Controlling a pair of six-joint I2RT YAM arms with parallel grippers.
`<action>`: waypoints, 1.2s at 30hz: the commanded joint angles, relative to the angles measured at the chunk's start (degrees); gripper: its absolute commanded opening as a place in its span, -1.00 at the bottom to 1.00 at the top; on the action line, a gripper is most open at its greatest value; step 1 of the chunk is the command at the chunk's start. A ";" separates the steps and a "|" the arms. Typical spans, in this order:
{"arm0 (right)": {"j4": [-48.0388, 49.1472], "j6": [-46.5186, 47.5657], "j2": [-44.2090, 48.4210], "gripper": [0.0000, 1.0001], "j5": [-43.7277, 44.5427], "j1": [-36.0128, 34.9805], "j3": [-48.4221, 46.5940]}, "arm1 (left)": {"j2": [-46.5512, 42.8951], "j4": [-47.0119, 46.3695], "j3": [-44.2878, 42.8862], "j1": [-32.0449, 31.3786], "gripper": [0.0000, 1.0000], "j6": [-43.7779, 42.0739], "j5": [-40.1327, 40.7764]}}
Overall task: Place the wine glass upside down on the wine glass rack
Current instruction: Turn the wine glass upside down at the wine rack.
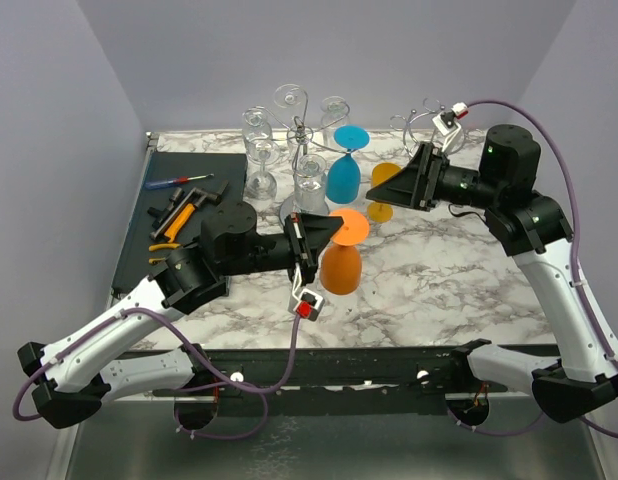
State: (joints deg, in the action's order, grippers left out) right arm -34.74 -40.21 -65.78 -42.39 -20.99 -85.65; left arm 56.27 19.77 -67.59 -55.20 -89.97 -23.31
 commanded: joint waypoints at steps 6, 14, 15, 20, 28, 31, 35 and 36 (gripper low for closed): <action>4.34 -1.40 0.78 0.30 -8.54 0.17 3.92 | 1.27 -3.32 -0.26 -0.26 -1.00 -5.05 1.51; 5.55 -2.47 0.22 0.16 -10.41 0.16 3.77 | 2.15 -4.21 0.46 -0.28 -1.00 -8.62 2.46; 5.48 -2.43 0.33 0.14 -10.35 0.16 3.66 | 2.23 -4.34 0.61 -0.27 -1.00 -9.00 2.35; 5.44 -2.78 0.98 0.10 -10.78 0.17 4.56 | 4.11 -6.10 0.12 -0.26 -1.00 -10.31 4.13; 6.54 -4.09 1.13 -0.14 -12.00 0.20 5.11 | 5.04 -8.42 0.58 -0.24 -1.00 -12.78 3.78; 6.81 -4.42 1.02 -0.25 -12.44 0.16 5.30 | 4.84 -9.06 1.43 -0.28 -1.00 -14.07 4.54; 7.95 -5.35 0.87 -0.32 -12.86 0.16 5.92 | 4.79 -10.60 2.41 -0.23 -1.00 -15.99 5.43; 8.47 -5.71 0.83 -0.33 -13.11 0.16 6.01 | 4.78 -11.36 2.61 -0.26 -1.00 -16.23 5.51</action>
State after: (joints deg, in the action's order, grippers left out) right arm -28.95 -44.14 -65.45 -52.29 -20.78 -80.44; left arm 61.23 11.86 -66.50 -55.22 -103.02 -19.55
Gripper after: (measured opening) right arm 0.345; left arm 0.093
